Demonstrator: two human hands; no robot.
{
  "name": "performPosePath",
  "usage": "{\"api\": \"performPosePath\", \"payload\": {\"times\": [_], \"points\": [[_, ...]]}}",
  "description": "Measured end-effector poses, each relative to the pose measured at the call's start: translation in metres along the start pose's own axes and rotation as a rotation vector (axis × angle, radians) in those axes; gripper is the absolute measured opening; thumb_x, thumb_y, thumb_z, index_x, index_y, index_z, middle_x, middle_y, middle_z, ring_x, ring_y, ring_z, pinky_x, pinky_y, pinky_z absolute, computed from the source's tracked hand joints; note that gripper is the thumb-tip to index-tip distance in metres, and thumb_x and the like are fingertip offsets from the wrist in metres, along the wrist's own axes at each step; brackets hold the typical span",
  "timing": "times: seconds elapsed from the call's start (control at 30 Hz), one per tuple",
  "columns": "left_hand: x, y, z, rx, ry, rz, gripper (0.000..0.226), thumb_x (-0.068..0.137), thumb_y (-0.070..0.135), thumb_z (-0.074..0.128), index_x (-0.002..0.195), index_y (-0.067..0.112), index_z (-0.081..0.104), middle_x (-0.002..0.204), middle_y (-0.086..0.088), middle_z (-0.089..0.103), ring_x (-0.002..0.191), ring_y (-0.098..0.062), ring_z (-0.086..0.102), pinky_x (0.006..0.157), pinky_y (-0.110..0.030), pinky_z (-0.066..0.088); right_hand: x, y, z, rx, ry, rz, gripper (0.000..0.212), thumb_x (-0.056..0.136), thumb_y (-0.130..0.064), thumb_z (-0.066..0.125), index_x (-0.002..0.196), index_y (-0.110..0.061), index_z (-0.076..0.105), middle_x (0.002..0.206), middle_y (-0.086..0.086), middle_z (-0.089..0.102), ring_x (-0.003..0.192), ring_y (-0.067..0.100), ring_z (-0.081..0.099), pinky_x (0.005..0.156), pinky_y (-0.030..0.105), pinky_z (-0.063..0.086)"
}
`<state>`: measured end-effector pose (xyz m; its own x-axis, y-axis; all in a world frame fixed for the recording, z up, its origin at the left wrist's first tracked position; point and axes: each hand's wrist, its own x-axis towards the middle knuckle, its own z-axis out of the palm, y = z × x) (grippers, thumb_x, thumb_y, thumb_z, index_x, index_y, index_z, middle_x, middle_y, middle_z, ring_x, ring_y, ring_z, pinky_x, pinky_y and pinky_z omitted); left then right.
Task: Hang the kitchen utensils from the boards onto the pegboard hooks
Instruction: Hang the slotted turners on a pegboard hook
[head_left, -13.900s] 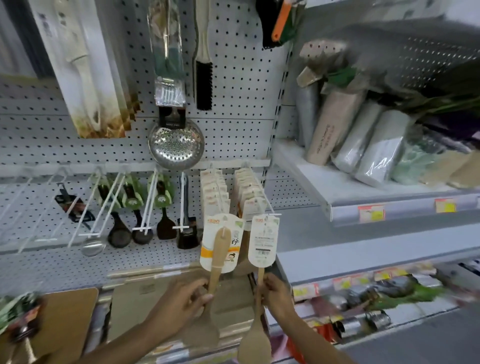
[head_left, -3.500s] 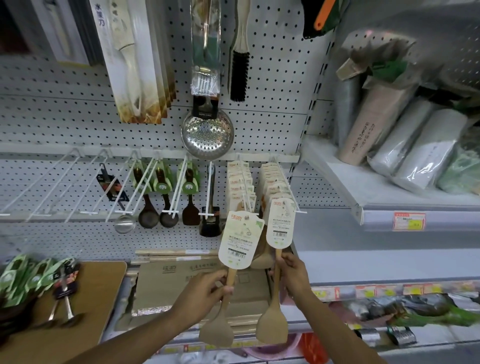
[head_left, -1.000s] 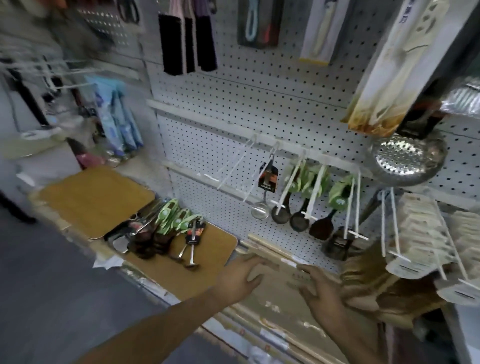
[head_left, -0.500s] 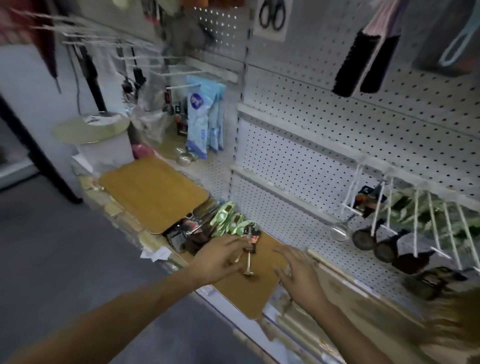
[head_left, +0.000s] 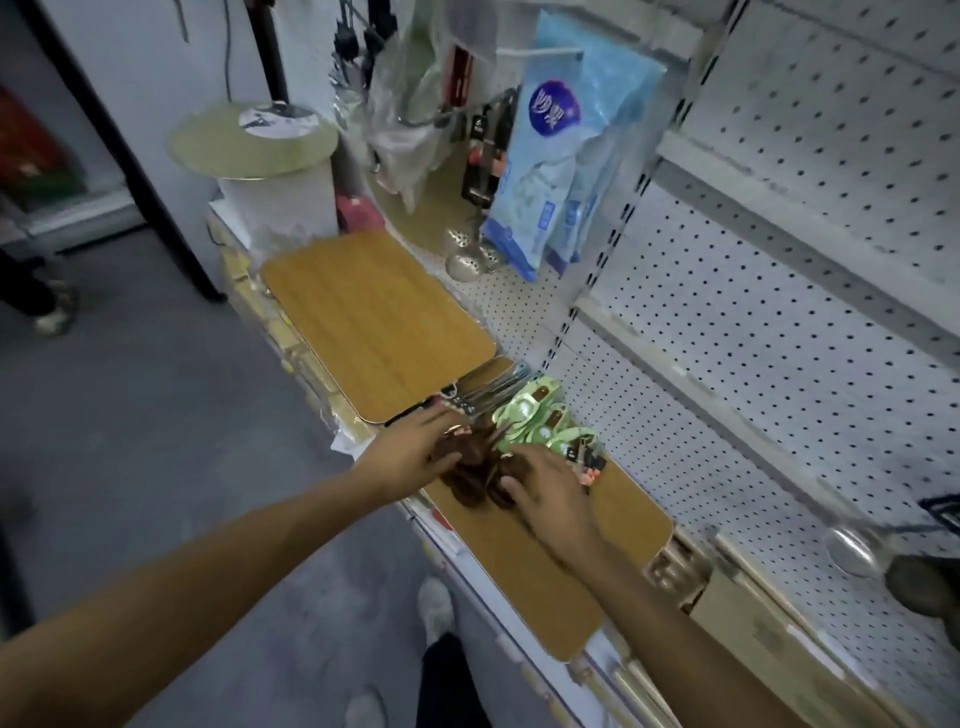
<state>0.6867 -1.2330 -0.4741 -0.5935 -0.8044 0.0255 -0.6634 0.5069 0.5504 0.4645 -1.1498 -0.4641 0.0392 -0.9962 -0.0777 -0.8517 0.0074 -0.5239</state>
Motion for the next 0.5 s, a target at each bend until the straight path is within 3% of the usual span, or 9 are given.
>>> {"api": "performPosePath", "payload": {"times": [0.13,0.27,0.33,0.43,0.5], "points": [[0.058,-0.054,0.048,-0.027,-0.023,-0.087,0.046,0.095,0.038,0.059,0.139,0.035,0.047,0.139,0.007,0.052,0.123,-0.017,0.054,0.092,-0.036,0.053,0.073,0.031,0.054,0.094,-0.051,0.131,0.038,0.091,-0.040,0.058,0.127,-0.029,0.052,0.127,-0.005,0.058,0.114,0.016,0.055,0.093,0.039,0.049],[0.124,-0.110,0.106,-0.040,-0.063,-0.117,0.048,0.098,0.030,0.058,0.143,0.025,0.045,0.144,-0.001,0.049,0.129,-0.023,0.050,0.102,-0.036,0.047,0.152,0.069,0.114,0.328,-0.053,0.301,0.031,0.094,-0.026,0.062,0.123,-0.017,0.055,0.111,-0.004,0.062,0.104,0.013,0.060,0.083,0.025,0.046],[0.155,-0.136,0.135,-0.064,-0.060,-0.173,0.050,0.097,0.021,0.058,0.145,0.019,0.044,0.147,-0.006,0.047,0.130,-0.026,0.048,0.104,-0.037,0.044,0.188,0.091,0.146,0.446,-0.029,0.426,0.030,0.096,-0.026,0.060,0.120,-0.009,0.057,0.106,-0.001,0.063,0.100,0.016,0.061,0.083,0.027,0.047],[0.199,-0.172,0.179,-0.099,-0.080,-0.297,0.047,0.096,0.011,0.053,0.142,0.012,0.047,0.140,-0.014,0.052,0.122,-0.033,0.055,0.095,-0.040,0.048,0.239,0.125,0.197,0.527,0.018,0.547,0.034,0.099,-0.028,0.052,0.108,0.003,0.063,0.101,0.011,0.066,0.093,0.027,0.061,0.072,0.026,0.039],[0.221,-0.187,0.204,-0.101,-0.101,-0.316,0.042,0.093,0.005,0.053,0.135,0.009,0.053,0.128,-0.018,0.059,0.110,-0.036,0.061,0.084,-0.040,0.049,0.266,0.138,0.226,0.569,0.017,0.617,0.032,0.099,-0.025,0.049,0.096,0.002,0.065,0.091,0.010,0.065,0.084,0.028,0.058,0.066,0.027,0.035]]}}
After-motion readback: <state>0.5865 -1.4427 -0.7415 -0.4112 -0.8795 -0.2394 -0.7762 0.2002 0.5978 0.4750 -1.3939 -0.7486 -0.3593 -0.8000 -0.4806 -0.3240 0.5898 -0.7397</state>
